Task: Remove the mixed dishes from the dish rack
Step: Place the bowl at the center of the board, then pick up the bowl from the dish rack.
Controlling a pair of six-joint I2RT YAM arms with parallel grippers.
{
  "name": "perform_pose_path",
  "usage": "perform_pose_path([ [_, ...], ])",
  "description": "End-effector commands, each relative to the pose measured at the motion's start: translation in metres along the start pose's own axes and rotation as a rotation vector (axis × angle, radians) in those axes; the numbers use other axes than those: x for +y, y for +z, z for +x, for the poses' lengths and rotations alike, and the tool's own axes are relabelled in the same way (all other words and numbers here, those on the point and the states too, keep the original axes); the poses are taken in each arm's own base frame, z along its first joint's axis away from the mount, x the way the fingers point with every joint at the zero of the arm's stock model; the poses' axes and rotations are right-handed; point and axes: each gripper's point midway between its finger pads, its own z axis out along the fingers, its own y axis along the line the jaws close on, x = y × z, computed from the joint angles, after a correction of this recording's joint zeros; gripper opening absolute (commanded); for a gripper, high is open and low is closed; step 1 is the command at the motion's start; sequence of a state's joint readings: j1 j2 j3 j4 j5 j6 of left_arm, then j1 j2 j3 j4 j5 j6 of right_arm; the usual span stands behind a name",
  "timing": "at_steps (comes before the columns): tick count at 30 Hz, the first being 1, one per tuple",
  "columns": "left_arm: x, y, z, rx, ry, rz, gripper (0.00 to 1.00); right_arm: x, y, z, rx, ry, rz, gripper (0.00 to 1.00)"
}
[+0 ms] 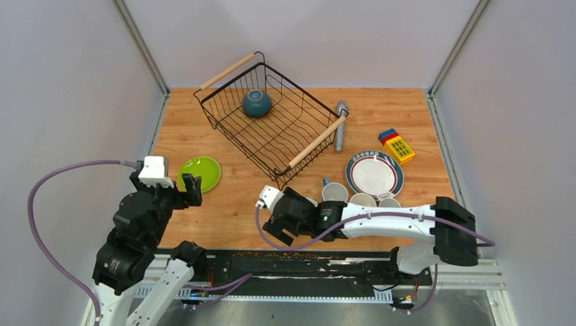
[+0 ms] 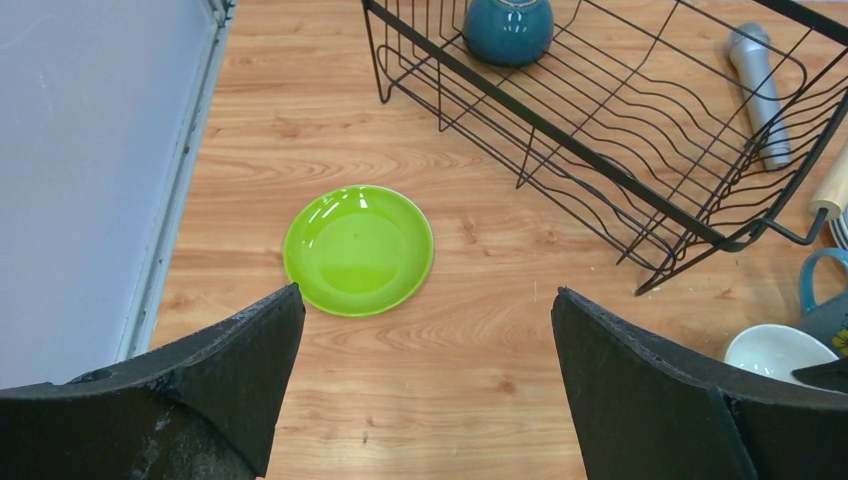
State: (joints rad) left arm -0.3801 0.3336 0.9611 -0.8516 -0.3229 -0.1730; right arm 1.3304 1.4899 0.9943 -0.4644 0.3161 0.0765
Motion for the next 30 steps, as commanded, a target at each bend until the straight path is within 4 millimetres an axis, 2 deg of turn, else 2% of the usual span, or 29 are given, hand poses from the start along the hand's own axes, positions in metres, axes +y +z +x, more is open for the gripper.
perform_pose_path([
  [1,-0.008,0.008,-0.008,-0.001,-0.031,0.020,1.00,-0.017,-0.038,-0.040,-0.124,0.044,0.045,0.89],
  [7,-0.019,0.020,-0.013,0.029,-0.067,0.036,1.00,-0.048,-0.065,-0.048,-0.174,0.094,0.154,0.97],
  [14,-0.054,0.047,-0.016,0.122,-0.127,0.144,1.00,-0.101,-0.094,-0.032,-0.194,0.224,0.309,1.00],
  [19,-0.082,0.070,-0.019,0.167,-0.194,0.223,1.00,-0.141,-0.116,-0.011,-0.222,0.349,0.399,1.00],
  [26,-0.099,0.101,-0.031,0.198,-0.199,0.238,1.00,-0.205,-0.158,0.020,-0.301,0.562,0.564,1.00],
  [30,-0.114,0.126,-0.042,0.211,-0.194,0.270,1.00,-0.231,-0.181,0.039,-0.327,0.614,0.663,1.00],
])
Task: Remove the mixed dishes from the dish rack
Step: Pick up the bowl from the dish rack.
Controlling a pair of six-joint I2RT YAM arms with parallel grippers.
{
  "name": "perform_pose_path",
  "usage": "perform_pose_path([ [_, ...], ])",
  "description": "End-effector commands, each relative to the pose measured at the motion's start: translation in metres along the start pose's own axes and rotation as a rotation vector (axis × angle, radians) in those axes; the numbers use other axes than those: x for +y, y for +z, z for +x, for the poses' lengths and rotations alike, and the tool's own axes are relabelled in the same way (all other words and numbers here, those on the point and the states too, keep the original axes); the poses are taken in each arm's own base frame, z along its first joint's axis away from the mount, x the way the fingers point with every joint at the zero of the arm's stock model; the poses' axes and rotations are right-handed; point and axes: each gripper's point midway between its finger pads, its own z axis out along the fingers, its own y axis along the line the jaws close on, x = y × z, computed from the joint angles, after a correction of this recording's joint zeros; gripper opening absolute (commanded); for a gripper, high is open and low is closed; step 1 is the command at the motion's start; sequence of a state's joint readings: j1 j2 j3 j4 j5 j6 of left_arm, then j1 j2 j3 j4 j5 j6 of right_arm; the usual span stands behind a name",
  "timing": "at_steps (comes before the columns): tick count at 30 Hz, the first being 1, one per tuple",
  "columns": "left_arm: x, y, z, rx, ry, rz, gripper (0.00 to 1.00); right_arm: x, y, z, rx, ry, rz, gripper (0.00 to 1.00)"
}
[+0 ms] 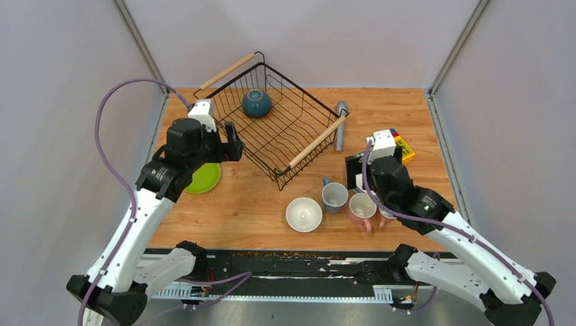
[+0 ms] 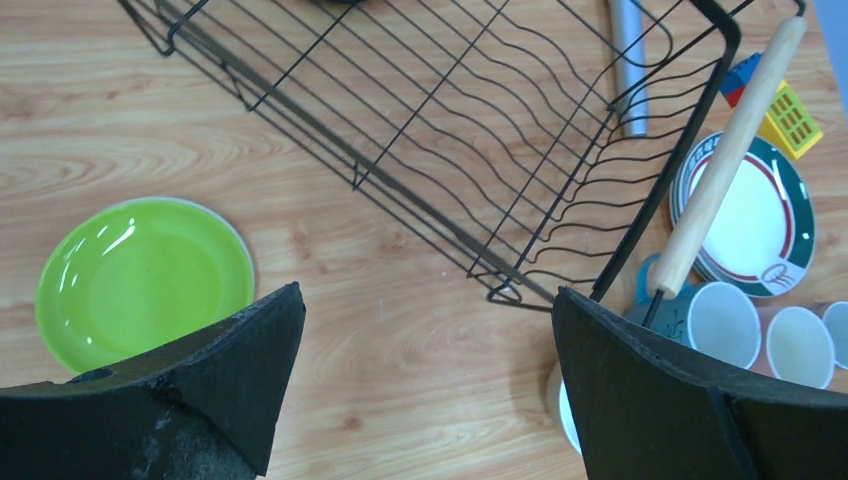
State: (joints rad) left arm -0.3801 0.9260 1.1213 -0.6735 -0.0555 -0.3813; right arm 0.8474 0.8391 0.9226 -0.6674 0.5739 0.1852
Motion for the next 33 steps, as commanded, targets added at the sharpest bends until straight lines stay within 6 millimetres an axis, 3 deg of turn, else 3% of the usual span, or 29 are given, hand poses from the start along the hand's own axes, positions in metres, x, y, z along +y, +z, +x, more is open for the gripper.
perform_pose_path([
  [1,-0.024,0.012,-0.044,-0.087,-0.012,0.077,1.00,-0.039,-0.006,-0.005,-0.046,0.058,0.110,1.00],
  [7,-0.022,0.056,-0.060,-0.042,0.131,0.032,1.00,-0.077,-0.012,-0.015,-0.123,0.095,0.224,1.00],
  [12,-0.017,0.101,-0.070,0.014,0.274,-0.005,1.00,-0.093,-0.017,-0.022,-0.190,0.108,0.271,1.00],
  [13,-0.019,0.103,-0.079,0.001,0.292,-0.005,1.00,-0.095,-0.018,-0.023,-0.202,0.113,0.277,1.00],
  [14,-0.015,0.117,-0.073,0.038,0.333,-0.021,1.00,-0.097,-0.018,-0.022,-0.212,0.118,0.281,1.00],
  [15,-0.015,0.121,-0.081,0.028,0.366,-0.023,1.00,-0.097,-0.019,-0.021,-0.224,0.124,0.280,1.00],
  [16,-0.011,0.135,-0.074,0.065,0.389,-0.037,1.00,-0.097,-0.019,-0.019,-0.232,0.127,0.279,1.00],
  [17,-0.012,0.137,-0.082,0.060,0.422,-0.039,1.00,-0.096,-0.017,-0.016,-0.237,0.131,0.272,1.00],
  [20,-0.003,0.168,-0.075,0.120,0.486,-0.072,1.00,-0.090,-0.017,-0.013,-0.263,0.158,0.229,1.00],
  [21,-0.003,0.172,-0.082,0.114,0.516,-0.078,1.00,-0.088,-0.017,-0.013,-0.270,0.164,0.220,1.00],
  [25,0.012,0.213,-0.065,0.206,0.628,-0.117,1.00,-0.089,-0.018,-0.013,-0.294,0.165,0.216,1.00],
  [33,0.032,0.264,-0.061,0.211,0.883,-0.219,1.00,-0.084,-0.012,-0.008,-0.286,0.142,0.193,1.00],
])
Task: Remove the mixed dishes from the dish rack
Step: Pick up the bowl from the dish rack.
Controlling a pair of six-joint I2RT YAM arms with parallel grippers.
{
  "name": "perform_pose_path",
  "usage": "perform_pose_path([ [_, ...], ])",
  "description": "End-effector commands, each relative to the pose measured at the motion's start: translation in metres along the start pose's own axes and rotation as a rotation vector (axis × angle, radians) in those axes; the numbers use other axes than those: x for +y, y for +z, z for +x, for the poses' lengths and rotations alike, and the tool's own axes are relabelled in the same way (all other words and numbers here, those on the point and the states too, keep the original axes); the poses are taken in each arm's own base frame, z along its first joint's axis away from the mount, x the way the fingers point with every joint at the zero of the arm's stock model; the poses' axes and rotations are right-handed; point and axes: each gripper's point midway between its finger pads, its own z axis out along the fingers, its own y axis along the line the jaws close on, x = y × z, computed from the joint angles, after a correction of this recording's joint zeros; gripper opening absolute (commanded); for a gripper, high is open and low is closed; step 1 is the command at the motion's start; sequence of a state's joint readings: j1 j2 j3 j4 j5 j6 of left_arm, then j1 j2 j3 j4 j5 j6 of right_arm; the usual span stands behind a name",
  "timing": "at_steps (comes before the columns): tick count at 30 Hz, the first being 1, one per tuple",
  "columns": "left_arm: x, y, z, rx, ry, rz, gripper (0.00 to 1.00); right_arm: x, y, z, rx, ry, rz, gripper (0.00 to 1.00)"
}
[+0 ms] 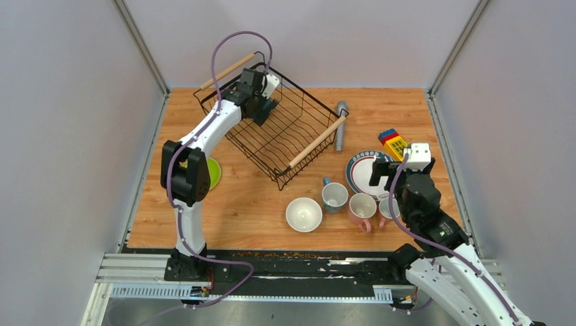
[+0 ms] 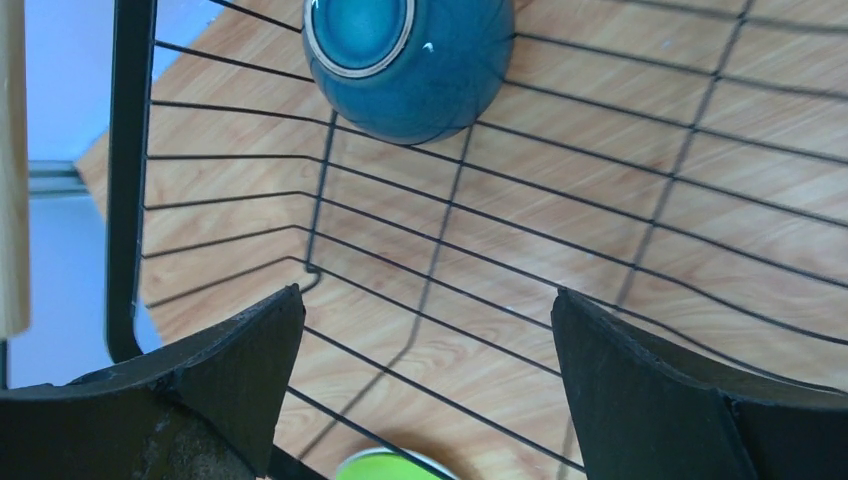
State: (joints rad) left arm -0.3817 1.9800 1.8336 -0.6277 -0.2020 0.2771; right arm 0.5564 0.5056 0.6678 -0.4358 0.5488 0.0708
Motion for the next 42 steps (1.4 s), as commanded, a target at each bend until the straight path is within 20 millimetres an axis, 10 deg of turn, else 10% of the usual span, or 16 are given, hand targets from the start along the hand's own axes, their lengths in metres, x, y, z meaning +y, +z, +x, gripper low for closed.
perform_pose_path([
  [1,0.023,0.008,-0.028,-0.062,0.195,-0.137,1.00,0.004,0.003,-0.011,-0.047,0.006,-0.021,1.00],
  [21,-0.004,0.119,-0.043,-0.044,0.482,-0.298,1.00,0.010,0.007,-0.007,-0.073,-0.018,-0.061,0.99],
  [42,-0.021,0.160,-0.032,-0.082,0.379,-0.326,1.00,0.017,0.009,-0.002,-0.073,-0.054,-0.099,0.98],
])
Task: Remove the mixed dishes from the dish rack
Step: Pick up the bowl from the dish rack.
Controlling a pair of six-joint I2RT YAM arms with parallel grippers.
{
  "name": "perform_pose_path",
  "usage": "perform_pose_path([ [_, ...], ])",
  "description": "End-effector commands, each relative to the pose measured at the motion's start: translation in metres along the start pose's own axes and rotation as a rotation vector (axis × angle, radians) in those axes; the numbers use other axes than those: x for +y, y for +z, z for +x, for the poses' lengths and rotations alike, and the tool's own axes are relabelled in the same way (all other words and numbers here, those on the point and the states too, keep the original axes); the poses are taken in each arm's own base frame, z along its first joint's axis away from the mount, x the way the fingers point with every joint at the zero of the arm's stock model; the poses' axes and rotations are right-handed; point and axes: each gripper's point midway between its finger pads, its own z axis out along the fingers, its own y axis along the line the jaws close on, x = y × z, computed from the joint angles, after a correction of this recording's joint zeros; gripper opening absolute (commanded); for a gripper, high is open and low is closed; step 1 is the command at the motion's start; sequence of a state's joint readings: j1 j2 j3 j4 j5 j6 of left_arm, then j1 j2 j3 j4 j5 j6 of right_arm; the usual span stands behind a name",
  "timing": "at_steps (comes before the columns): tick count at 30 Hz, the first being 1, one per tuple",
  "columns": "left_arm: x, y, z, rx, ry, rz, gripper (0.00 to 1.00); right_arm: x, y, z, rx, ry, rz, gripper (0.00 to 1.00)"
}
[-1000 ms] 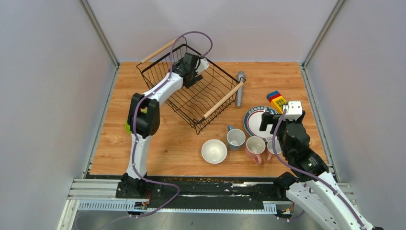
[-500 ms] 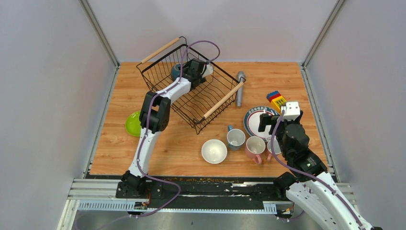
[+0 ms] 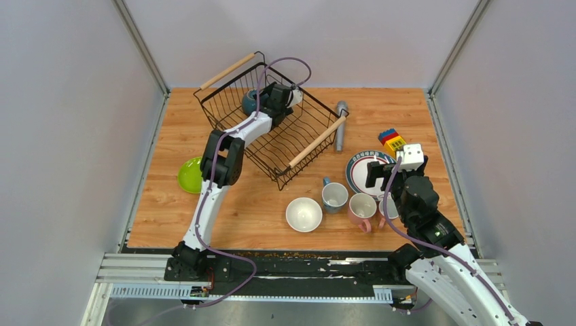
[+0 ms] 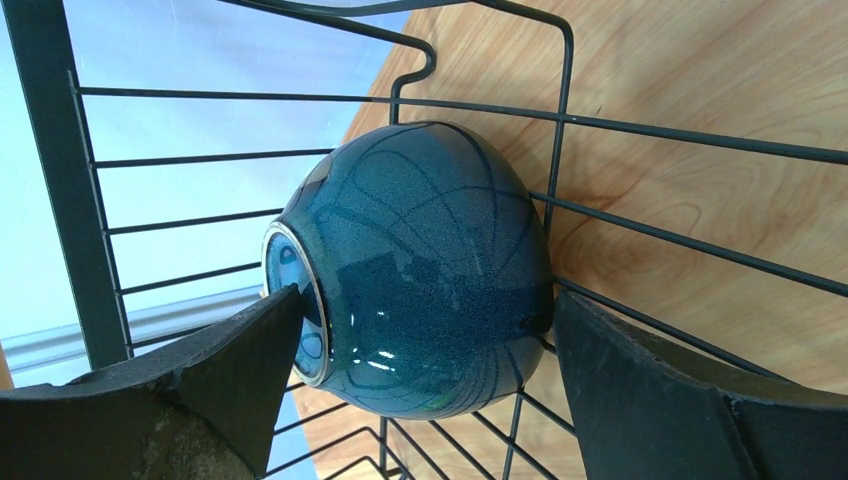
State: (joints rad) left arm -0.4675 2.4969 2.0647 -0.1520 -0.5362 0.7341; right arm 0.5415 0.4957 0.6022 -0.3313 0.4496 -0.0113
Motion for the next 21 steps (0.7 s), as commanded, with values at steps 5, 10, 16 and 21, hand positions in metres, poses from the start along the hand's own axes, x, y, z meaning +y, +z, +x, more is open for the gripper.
perform_pose_path([
  [5,-0.014,0.011,-0.003,-0.020,-0.038,-0.010,1.00,0.004,0.002,-0.006,-0.035,-0.002,-0.022,0.98],
  [10,-0.016,0.018,0.004,0.000,-0.012,-0.056,1.00,0.005,0.004,-0.005,-0.031,-0.008,-0.024,0.98],
  [16,-0.020,0.019,0.005,0.011,0.003,-0.078,0.99,0.006,0.005,-0.004,-0.029,-0.010,-0.028,0.97],
  [21,-0.013,0.005,-0.006,-0.016,0.006,-0.098,0.81,0.007,0.005,-0.004,-0.027,-0.013,-0.034,0.97],
])
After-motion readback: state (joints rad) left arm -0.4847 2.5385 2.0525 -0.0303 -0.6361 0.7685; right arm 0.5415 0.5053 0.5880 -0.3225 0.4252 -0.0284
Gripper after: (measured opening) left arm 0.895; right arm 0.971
